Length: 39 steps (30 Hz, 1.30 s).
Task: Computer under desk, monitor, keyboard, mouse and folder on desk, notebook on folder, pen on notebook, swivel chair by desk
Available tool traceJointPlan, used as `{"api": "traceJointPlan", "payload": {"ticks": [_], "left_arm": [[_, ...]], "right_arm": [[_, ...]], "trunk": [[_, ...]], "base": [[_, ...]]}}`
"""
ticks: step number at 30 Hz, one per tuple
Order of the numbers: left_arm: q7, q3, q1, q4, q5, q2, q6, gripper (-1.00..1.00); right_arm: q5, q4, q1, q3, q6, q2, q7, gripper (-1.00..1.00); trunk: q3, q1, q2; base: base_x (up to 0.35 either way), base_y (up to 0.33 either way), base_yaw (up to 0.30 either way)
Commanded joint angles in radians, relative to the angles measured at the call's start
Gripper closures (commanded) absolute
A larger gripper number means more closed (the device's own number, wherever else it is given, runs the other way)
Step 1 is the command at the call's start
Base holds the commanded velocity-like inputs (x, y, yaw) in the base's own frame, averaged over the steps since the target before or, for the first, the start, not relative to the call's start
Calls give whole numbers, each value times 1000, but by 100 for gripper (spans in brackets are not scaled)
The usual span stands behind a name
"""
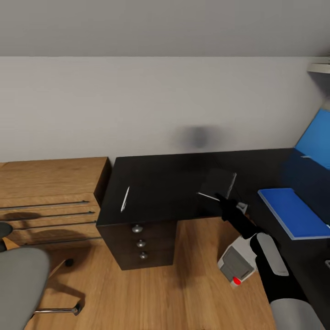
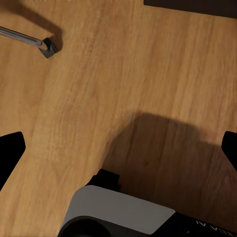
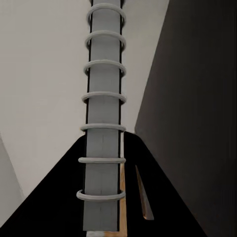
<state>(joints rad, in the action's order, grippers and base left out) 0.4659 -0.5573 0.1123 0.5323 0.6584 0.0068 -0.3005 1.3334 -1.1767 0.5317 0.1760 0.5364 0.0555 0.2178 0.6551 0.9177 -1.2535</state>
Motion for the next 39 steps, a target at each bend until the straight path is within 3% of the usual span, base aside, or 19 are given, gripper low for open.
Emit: {"api": "traceJointPlan", "payload": {"ticks": [1,6,9,13,24,39], "left_arm": [[7,-9,1,0,9,1,-6,-100],[7,-8,1,0,9,1,-6,-100],[7,-8,1,0,9,1,-6,-100],[7,-7,1,0,9,1,-6,-100],[6,-11,1,-21,9,0,-5,-100],[1,-13,1,-30,9,0,-5,-100]], "right_arm": [[3,0,1,8,4,0,2,100],[3,-3,1,69,-11,-1,-58,100],[2,-4,1,124,-39,-3,-95,100],[1,-7,1,150,-105,-5,-167,100],[0,-8,1,154,-151,-6,-199,100],[8,-20,1,157,-146,-3,-190,100]], "trunk": [[1,0,0],[1,0,0],[1,0,0],[1,0,0],[1,0,0],[1,0,0]], "base": [[0,0,-187],[0,0,-238],[0,0,-259],[0,0,-262],[0,0,-257],[54,-71,-17]]}}
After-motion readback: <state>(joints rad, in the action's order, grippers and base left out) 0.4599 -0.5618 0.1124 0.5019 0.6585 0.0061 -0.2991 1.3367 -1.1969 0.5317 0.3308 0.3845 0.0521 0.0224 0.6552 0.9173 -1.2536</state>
